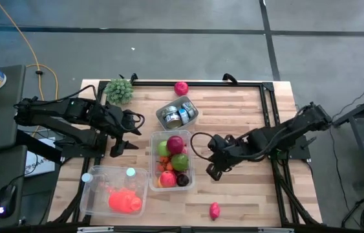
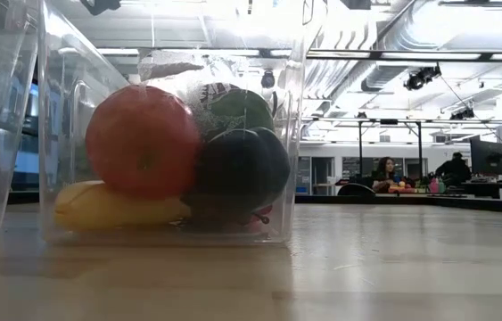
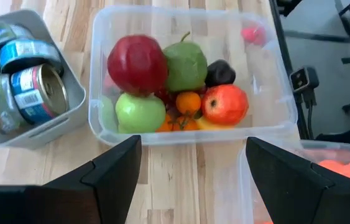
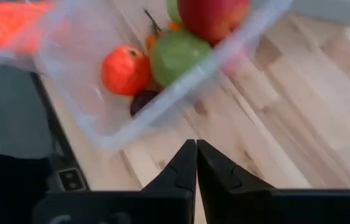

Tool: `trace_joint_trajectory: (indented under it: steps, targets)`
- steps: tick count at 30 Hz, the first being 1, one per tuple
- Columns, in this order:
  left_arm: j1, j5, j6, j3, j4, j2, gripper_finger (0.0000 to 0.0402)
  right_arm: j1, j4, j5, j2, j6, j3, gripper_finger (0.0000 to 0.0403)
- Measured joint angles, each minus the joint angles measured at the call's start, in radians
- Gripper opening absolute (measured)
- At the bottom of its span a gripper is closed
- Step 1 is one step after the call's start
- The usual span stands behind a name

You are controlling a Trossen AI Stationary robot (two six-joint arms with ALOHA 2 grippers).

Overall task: Pick & Place Food Item
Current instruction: Put the red dragon fruit into the right transparent bin

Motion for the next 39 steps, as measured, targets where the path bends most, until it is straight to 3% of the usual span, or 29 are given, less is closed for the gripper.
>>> trace_joint_trajectory:
  steps: [6, 14, 19, 33, 39]
  targets:
    - [-0.021, -0.002, -0.130, 0.000, 0.074, 0.000, 0.0281, 0.032, -0.109, -0.048, 0.000, -0.190, 0.106, 0.0002]
    - [-0.103, -0.069, -0.333, 0.000, 0.264, 0.028, 0.0281, 0.179, -0.149, -0.139, 0.000, -0.476, 0.137, 0.0002]
    - [-0.169, -0.150, -0.382, 0.000, 0.374, 0.073, 0.0281, 0.245, -0.148, -0.185, 0.002, -0.530, 0.129, 0.0002]
    - [-0.234, -0.143, -0.435, 0.000, 0.382, 0.152, 0.0281, 0.252, -0.007, -0.173, 0.043, -0.593, 0.106, 0.0004]
    - [-0.233, -0.119, -0.460, 0.000, 0.384, 0.149, 0.0281, 0.245, 0.019, -0.172, 0.091, -0.572, 0.106, 0.0065]
